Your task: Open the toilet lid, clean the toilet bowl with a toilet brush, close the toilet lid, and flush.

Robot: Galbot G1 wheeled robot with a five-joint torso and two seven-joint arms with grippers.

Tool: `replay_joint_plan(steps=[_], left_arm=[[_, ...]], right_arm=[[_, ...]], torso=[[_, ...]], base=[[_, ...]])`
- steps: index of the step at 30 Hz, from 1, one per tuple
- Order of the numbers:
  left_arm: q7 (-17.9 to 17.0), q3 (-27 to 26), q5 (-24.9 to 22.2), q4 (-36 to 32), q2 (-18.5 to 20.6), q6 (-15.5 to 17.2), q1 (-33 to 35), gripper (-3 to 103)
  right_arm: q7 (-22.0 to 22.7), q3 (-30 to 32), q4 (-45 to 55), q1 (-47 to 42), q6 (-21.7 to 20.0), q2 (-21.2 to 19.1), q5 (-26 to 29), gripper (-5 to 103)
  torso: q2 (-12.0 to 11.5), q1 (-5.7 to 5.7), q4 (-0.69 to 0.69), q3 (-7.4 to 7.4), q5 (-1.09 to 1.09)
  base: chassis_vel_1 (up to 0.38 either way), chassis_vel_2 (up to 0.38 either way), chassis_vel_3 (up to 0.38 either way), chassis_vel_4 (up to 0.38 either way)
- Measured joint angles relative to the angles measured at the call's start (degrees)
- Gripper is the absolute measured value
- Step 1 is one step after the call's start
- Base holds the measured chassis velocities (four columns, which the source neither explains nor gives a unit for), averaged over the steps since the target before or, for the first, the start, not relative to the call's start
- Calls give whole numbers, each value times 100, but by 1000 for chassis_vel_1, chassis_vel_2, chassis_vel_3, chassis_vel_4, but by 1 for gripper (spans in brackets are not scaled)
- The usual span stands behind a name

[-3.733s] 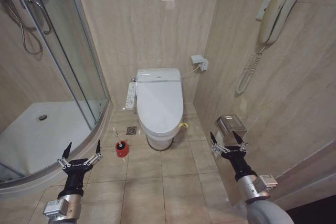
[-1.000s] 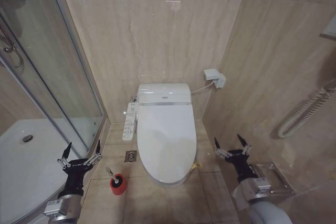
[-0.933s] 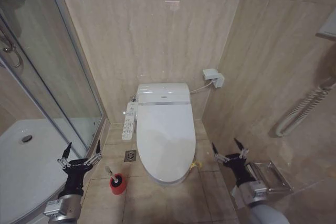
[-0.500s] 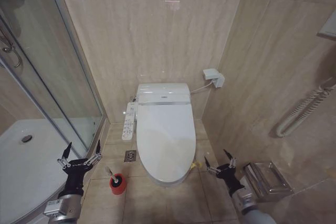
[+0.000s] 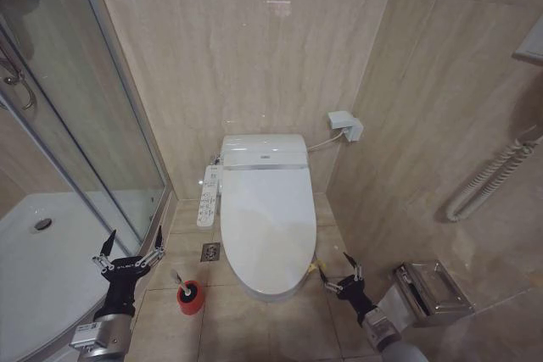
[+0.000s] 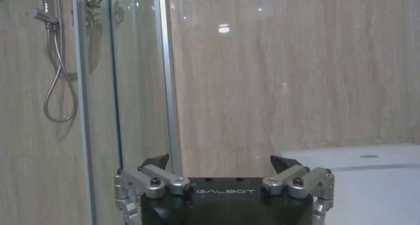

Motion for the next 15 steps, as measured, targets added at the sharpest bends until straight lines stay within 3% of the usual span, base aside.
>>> replay_joint_plan(steps=[15], left_arm=[[0,0,0,0,0,0,0,100]], right_arm=[[11,-481,-953,634,158,35,-66,91]], torso=[[0,0,0,0,0]], base=[[0,0,0,0]])
